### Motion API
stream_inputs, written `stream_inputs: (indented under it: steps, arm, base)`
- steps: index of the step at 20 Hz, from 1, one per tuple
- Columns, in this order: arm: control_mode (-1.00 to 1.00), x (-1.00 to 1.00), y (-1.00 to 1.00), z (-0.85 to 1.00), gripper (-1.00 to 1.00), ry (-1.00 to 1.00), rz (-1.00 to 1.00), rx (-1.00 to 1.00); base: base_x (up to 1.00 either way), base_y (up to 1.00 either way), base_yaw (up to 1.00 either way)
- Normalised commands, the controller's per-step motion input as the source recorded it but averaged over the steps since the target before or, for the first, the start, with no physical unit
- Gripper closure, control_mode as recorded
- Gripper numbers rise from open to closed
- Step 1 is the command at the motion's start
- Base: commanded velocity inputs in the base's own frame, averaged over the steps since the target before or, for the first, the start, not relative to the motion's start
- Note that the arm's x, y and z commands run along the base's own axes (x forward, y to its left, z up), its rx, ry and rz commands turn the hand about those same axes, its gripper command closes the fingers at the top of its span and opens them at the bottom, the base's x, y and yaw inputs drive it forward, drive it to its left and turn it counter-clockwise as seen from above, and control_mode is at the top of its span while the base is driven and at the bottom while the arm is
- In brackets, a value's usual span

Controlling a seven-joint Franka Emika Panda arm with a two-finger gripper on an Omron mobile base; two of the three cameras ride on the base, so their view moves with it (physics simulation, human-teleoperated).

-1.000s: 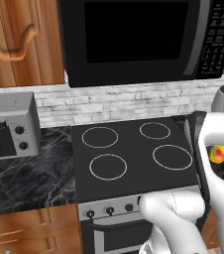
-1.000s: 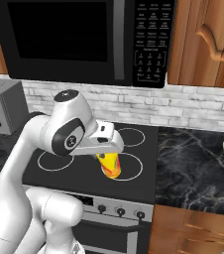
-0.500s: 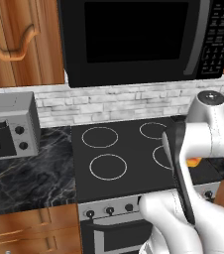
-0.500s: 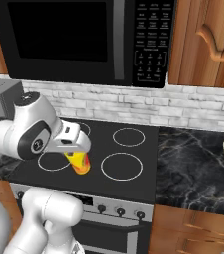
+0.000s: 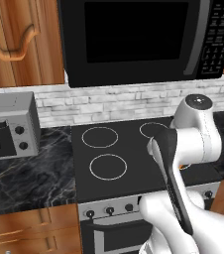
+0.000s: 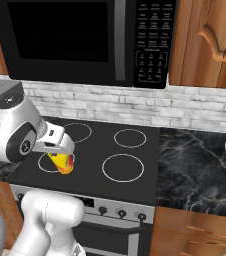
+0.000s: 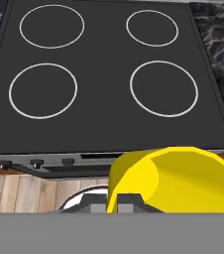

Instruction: Pick the cup and bowl from the counter and place them on the counter next to the sink.

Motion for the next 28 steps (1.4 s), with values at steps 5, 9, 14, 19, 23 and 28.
stream_inputs:
  steps: [5, 9, 14, 19, 23, 28]
  arm:
    - [-1.00, 0.00, 0.00, 0.00, 1.00, 0.00, 0.00, 0.00]
    - [-1.00, 0.00, 0.00, 0.00, 1.00, 0.00, 0.00, 0.00]
    - [1.00, 0.00, 0.00, 0.00, 1.00, 0.00, 0.00, 0.00]
    - [1.00, 0.00, 0.00, 0.00, 1.00, 0.00, 0.00, 0.00]
    - [1.00, 0.00, 0.00, 0.00, 1.00, 0.00, 0.00, 0.00]
    - [1.00, 0.00, 0.00, 0.00, 1.00, 0.00, 0.00, 0.00]
  base:
    - [0.00, 0.00, 0.00]
    - [0.00, 0.00, 0.00]
    - [0.00, 0.00, 0.00]
    - [-0.40, 0.10, 0.00]
    - [-0.90, 0.14, 0.00]
    - [0.15, 0.02, 0.51]
